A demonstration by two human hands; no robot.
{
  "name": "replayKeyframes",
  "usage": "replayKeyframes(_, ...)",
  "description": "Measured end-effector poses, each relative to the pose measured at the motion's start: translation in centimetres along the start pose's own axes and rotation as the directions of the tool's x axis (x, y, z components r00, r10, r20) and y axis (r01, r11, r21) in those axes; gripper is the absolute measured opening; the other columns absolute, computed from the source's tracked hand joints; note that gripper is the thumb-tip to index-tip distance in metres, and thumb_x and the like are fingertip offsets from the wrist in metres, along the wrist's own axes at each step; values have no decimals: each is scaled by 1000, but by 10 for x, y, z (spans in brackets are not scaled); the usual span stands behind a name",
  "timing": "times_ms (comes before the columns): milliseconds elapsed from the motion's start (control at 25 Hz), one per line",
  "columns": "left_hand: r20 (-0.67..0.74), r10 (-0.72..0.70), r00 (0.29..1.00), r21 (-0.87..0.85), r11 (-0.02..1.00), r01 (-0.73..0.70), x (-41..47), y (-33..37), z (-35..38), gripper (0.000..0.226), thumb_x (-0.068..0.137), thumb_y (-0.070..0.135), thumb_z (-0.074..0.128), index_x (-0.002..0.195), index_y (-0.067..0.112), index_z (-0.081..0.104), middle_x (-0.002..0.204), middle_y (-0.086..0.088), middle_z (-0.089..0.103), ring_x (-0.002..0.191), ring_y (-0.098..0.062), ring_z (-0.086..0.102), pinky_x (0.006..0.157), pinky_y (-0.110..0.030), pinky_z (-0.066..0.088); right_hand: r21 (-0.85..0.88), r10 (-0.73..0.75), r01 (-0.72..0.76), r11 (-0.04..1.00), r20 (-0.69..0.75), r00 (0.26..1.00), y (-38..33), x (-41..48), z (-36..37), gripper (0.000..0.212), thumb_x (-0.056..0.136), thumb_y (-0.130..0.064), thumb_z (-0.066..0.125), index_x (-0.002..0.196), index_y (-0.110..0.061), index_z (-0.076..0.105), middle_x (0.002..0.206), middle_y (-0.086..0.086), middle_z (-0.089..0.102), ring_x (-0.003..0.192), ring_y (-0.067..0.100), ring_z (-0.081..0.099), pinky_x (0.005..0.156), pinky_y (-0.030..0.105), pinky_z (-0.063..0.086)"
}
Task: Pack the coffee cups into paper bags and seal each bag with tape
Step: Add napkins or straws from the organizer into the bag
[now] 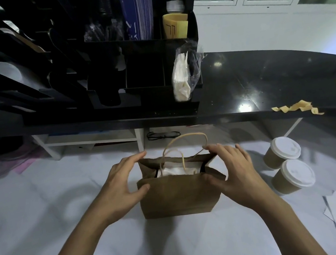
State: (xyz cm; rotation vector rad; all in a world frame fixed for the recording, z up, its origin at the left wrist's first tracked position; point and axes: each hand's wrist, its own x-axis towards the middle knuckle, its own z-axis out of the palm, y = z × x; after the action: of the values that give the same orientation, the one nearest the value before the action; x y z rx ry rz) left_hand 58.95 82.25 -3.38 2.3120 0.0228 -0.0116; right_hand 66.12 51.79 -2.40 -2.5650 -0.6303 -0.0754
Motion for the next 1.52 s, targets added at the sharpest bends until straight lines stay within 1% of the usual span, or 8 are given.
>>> replayKeyframes(160, -69, 59, 996, 20, 998, -58, 5, -2, 3, 36, 93, 33, 66, 126, 45, 59, 122, 29, 54, 119, 4, 42, 100, -29, 42, 8, 7, -6, 1000, -72, 997, 7, 2, 8, 25, 92, -31, 71, 115, -38, 68, 108, -26, 51, 109, -2, 43, 113, 33, 24)
replayKeyframes(280, -78, 78, 994, 20, 997, -77, 8, 1, 9, 23, 94, 30, 65, 113, 43, 65, 114, 27, 58, 115, 2, 45, 94, -27, 42, 19, 40, -38, 999, -91, 995, 9, -1, 9, 15, 92, -29, 71, 104, -38, 71, 99, -29, 49, 102, 1, 46, 103, 26, 23)
replayKeyframes(720, -48, 227, 973, 37, 974, -225, 14, 27, 28, 50, 89, 25, 72, 123, 59, 58, 144, 25, 37, 137, -8, 30, 111, -32, 29, 65, 84, -78, 995, -91, 992, 13, -3, 9, 17, 91, -27, 70, 103, -38, 70, 104, -22, 57, 103, 6, 53, 102, 32, 32)
replayKeyframes(920, 4, 242, 970, 235, 943, -236, 23, 28, 29, 29, 89, 40, 66, 116, 51, 64, 149, 20, 34, 142, -12, 21, 116, -42, 24, 67, 80, -75, 995, -78, 994, 13, -2, 8, 15, 91, -30, 69, 103, -39, 69, 105, -22, 57, 102, 4, 51, 102, 31, 30)
replayKeyframes(1040, 38, 276, 960, 385, 883, -269, 30, 30, 26, 35, 87, 49, 63, 123, 50, 61, 154, 12, 32, 147, -19, 18, 117, -48, 26, 66, 76, -72, 995, -71, 995, 11, -1, 7, 16, 91, -31, 70, 104, -38, 69, 105, -22, 56, 101, 2, 49, 101, 30, 29)
replayKeyframes(1280, 218, 57, 974, 627, 757, -185, 43, 55, 28, 44, 87, 66, 55, 126, 44, 60, 166, 7, -2, 153, -24, -10, 123, -50, 5, 45, 67, -65, 997, -38, 997, 9, 2, 5, 15, 90, -35, 70, 104, -40, 68, 105, -23, 55, 102, -1, 45, 103, 28, 25)
replayKeyframes(1400, 258, 47, 965, 598, 777, -197, 46, 59, 31, 39, 88, 66, 54, 111, 39, 69, 167, 8, 4, 153, -23, -7, 123, -48, 4, 44, 58, -57, 997, -25, 998, 8, 3, 4, 14, 89, -36, 72, 102, -40, 69, 103, -23, 54, 102, -1, 45, 102, 27, 25)
replayKeyframes(1520, 223, 154, 962, 498, 831, -249, 43, 53, 28, 23, 90, 54, 60, 106, 40, 68, 160, 9, 23, 149, -17, 10, 121, -44, 15, 25, 51, -51, 998, -17, 999, 9, 4, 5, 14, 90, -33, 72, 102, -40, 71, 103, -23, 56, 102, 1, 46, 101, 26, 25)
